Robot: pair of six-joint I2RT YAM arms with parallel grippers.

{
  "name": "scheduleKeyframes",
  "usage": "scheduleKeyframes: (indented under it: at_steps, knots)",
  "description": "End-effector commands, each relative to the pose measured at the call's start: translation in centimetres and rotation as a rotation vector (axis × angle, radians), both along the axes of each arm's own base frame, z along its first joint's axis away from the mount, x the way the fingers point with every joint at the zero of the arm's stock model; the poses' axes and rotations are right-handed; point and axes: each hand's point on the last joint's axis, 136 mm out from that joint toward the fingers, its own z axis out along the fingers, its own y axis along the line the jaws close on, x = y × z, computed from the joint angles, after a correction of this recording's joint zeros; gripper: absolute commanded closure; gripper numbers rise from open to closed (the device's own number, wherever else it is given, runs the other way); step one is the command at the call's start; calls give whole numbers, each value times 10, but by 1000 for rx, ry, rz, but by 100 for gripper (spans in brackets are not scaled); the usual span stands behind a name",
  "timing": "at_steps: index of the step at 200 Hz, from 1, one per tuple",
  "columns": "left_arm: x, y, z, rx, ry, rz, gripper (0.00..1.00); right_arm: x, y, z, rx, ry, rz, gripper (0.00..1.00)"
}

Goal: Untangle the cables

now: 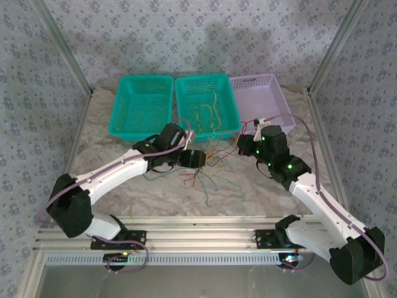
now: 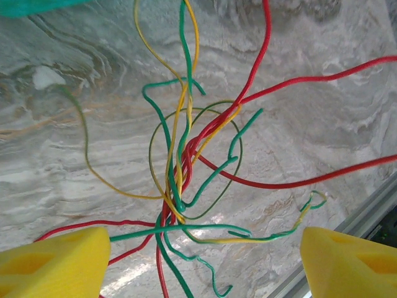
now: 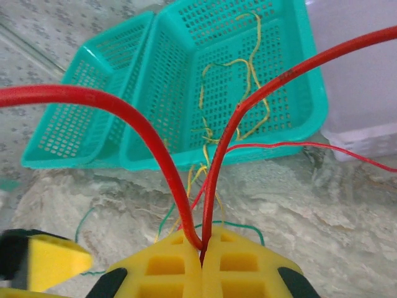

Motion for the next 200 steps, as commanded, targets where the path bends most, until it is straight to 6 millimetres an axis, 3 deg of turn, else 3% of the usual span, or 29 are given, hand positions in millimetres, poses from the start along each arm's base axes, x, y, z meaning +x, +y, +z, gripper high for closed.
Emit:
scheduleKeyframes:
  at_steps: [1, 41, 62, 78, 140, 170, 200]
  knots:
    - [2, -14, -2, -28, 9, -10, 20, -5, 12, 34, 52, -119, 75, 100]
    - [9, -3, -26, 60, 11, 34, 26, -15, 15, 51, 78, -178, 120, 100]
    - [16, 3, -25, 60, -7, 73, 40, -19, 18, 52, 81, -179, 145, 100]
    - [20, 5, -25, 36, -7, 100, 43, -20, 18, 52, 85, -182, 145, 100]
    - [17, -20, -20, -135, 30, 63, 35, -23, 22, 61, 156, -206, 162, 100]
    - [16, -32, -18, -219, 62, 56, 57, -23, 29, 62, 183, -200, 188, 100]
    - [13, -38, -29, -260, 109, 63, 60, -22, 32, 62, 203, -198, 193, 100]
